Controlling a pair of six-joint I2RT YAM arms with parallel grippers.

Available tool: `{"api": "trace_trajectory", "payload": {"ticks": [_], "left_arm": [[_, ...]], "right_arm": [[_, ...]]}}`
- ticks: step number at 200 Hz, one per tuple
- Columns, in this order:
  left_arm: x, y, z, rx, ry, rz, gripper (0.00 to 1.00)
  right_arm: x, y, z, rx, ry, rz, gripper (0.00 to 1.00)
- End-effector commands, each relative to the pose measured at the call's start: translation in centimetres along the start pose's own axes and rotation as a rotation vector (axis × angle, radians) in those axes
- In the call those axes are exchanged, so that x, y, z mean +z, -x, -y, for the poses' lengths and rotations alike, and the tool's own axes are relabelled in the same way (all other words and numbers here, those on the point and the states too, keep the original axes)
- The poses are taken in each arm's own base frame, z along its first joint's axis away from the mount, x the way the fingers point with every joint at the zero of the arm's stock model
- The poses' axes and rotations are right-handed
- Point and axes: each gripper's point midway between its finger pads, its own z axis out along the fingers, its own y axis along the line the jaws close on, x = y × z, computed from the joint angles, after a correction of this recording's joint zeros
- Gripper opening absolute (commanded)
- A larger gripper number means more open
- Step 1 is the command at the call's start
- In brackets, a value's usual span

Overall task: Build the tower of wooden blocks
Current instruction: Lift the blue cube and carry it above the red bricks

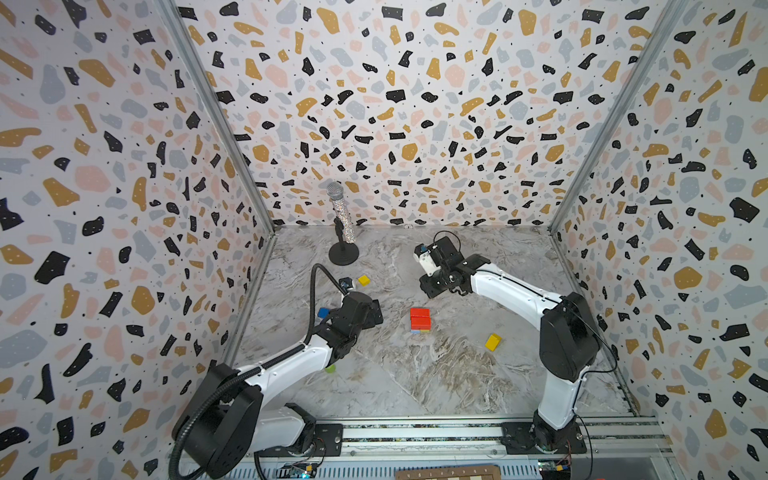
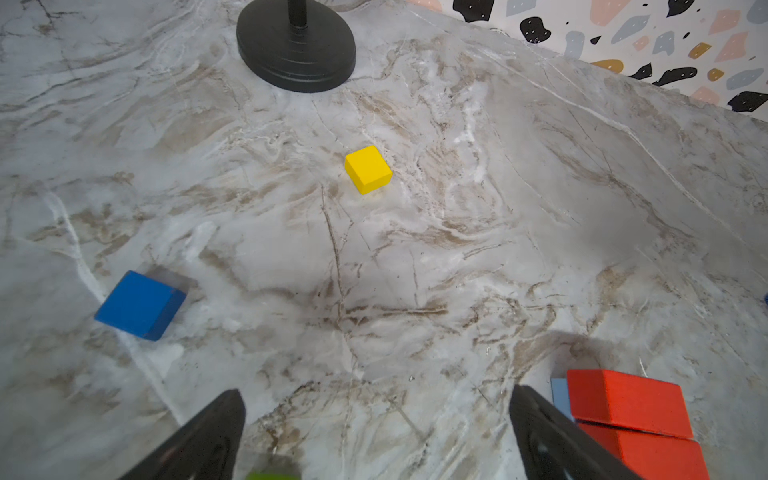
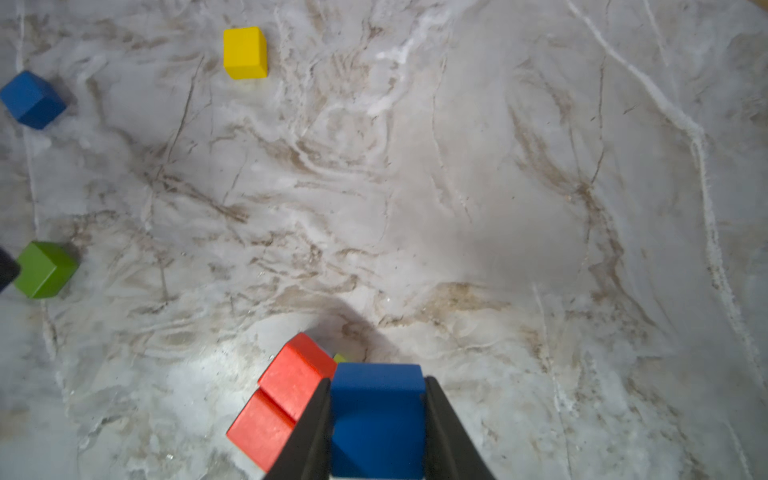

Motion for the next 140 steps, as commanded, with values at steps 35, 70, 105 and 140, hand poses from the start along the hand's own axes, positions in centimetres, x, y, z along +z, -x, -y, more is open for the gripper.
{"api": "trace_trajectory", "payload": {"ticks": [35,70,105,140], "left_arm": [[-1.0,-0.4,-1.5,-0.022,0.024,0.021,1.00],[-1.3,-0.5,-1.7,-0.025,0.023,0.024,1.00],[-1.3,-0.7,-1.9,-0.025,0.025,0.021,1.00],[-1.3,-0.9,-2.0,-0.021,0.028,0.019,1.00]], "right_arm": [[-1.4,-3.3,-2.4,0.047,0.039,-0.051,0.30],[-0.7,-4.5,-4.0,0.021,0.054,-0.087,0.30],[-0.2,-5.2,-5.2,-0.004,0.064,-0.109,0.29],[-0.1,-5.2,-6.0,-0.080,0.066,-0.113,0.29]]}}
